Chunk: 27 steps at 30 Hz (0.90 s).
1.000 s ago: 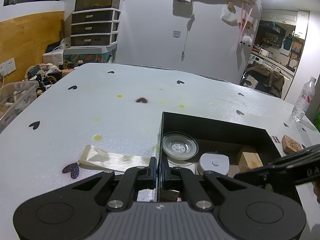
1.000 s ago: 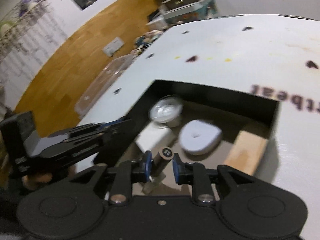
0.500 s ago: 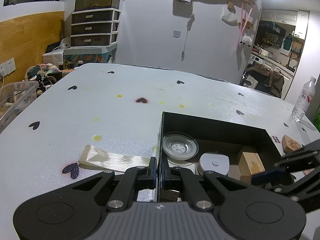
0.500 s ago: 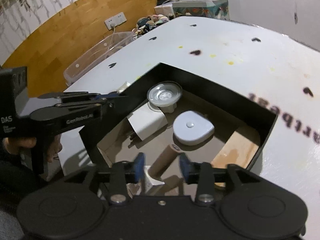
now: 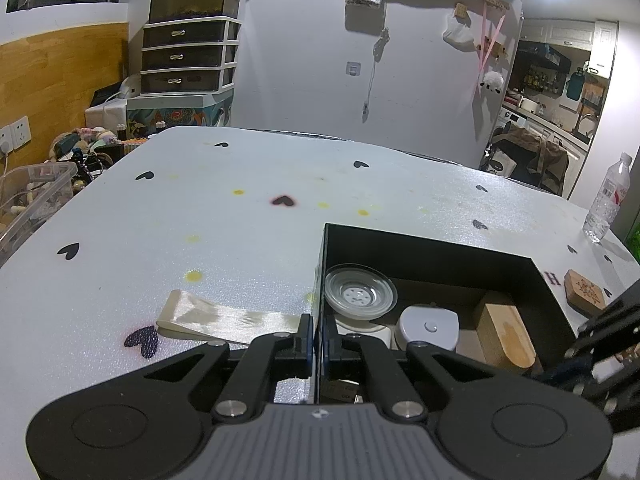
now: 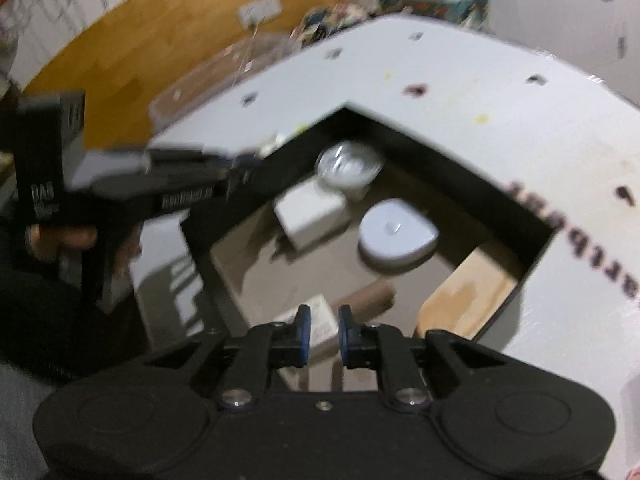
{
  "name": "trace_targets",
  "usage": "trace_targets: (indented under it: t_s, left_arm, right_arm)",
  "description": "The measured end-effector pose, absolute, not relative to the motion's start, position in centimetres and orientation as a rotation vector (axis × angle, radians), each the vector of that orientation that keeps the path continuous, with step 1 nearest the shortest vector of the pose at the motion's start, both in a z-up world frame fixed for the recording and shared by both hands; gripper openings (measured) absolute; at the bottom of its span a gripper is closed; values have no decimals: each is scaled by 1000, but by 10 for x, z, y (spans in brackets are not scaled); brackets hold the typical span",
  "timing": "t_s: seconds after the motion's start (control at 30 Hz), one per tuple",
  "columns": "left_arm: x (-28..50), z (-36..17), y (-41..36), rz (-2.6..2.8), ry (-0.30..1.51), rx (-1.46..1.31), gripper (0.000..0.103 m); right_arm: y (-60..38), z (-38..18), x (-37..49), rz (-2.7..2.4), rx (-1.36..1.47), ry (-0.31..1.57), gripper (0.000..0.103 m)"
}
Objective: Organize rigid objects
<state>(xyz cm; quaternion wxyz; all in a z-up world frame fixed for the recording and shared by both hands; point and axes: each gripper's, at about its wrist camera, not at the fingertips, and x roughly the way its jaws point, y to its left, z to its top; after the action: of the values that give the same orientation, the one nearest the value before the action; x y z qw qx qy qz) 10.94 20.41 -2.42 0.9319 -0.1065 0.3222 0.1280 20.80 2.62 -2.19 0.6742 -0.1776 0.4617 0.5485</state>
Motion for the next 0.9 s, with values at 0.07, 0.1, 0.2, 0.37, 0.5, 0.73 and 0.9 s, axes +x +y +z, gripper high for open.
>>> trace_targets:
  t_s: [0.07,0.1,0.2,0.37,0.5,0.73,0.9]
  left_arm:
    - [110,-24,204,262,660,-217,4]
    - [110,-24,204,263,659,-218,4]
    - [109,-25,204,265,657,-223,4]
    - [109,-25,204,263,659,-220,4]
    - [110,-25,204,262,659,-219,4]
    - [110,-26,204,263,659,-218,4]
    - [110,-25,204,263,659,-218,4]
  right_arm:
    - [33,-25,208,1260,-444,1074,18]
    - [37,-27,209,1270,-461,1093,19]
    - [45,-34,211,1302,-474,1140,22]
    - [56,-38,218,1333,-412,1156,24]
    - [65,-39,219,1329,-388,1164,28]
    - [67,-42,221,1316,-322,1207,25]
    - [72,-51,227,1317,-180,1283,16]
